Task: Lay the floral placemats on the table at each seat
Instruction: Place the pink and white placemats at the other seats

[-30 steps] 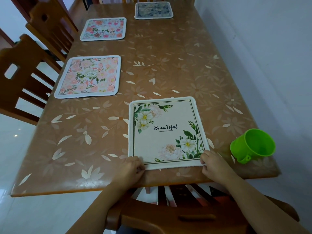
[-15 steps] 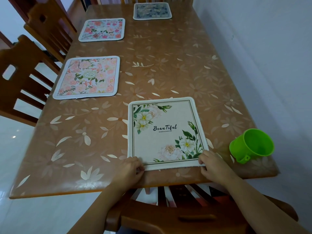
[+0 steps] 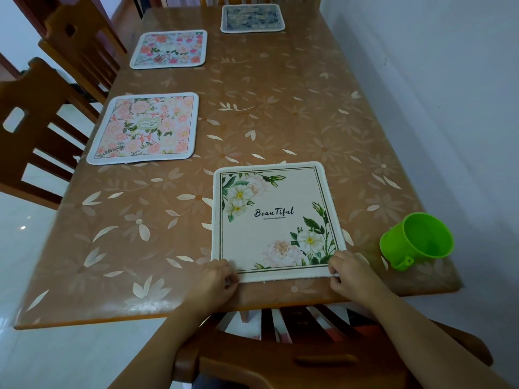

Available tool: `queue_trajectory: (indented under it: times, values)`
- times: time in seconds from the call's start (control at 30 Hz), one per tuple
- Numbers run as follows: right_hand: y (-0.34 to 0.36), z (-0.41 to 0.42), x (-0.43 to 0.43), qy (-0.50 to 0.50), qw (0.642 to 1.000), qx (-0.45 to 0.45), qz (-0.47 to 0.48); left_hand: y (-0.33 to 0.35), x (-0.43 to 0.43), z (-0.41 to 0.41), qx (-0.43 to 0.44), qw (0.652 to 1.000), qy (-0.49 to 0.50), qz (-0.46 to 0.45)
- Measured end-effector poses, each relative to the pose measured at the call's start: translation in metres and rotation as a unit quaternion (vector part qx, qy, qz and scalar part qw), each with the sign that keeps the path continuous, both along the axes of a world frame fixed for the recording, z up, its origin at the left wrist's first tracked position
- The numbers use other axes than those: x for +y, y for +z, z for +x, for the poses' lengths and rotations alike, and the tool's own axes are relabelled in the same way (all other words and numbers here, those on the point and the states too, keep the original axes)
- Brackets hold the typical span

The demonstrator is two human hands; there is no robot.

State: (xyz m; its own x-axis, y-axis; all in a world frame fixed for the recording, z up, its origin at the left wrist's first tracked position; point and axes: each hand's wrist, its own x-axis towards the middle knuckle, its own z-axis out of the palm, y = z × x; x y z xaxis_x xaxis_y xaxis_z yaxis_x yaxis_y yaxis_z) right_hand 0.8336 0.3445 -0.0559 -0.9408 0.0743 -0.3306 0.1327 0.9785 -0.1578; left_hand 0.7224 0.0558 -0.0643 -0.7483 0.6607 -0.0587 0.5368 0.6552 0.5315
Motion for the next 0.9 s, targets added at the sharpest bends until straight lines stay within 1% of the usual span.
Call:
queue_trajectory:
  times: [0.17, 0.3, 0.5, 0.6, 0.7, 0.8, 0.9]
  values:
    - [0.001, -0.002, -0.001, -0.005, 1.0, -0.014, 0.0, 0.002, 0.001, -0.001, 0.012, 1.0, -0.011, -0.003]
    - [0.002, -0.002, -0.002, 0.013, 0.999, -0.023, 0.03, 0.004, 0.002, -0.001, 0.03, 0.999, -0.017, 0.007]
    - [0.006, 0.0, 0.0, 0.02, 1.0, -0.015, -0.001, 0.0, 0.0, -0.001, 0.036, 0.999, -0.023, 0.005]
    - [0.005, 0.002, 0.0, 0.014, 1.0, 0.011, -0.013, -0.002, 0.0, -0.003, 0.047, 0.999, -0.023, -0.002]
    - [0.002, 0.001, 0.0, -0.01, 0.998, 0.046, -0.035, -0.007, -0.002, -0.004, 0.057, 0.998, -0.025, -0.02]
    - [0.0, 0.001, 0.001, -0.025, 0.997, 0.055, -0.045, -0.013, -0.002, -0.009, 0.031, 0.998, -0.02, -0.043]
    - [-0.001, -0.003, -0.001, -0.013, 0.998, 0.057, -0.028, -0.023, 0.0, -0.015, 0.024, 0.991, -0.075, -0.104]
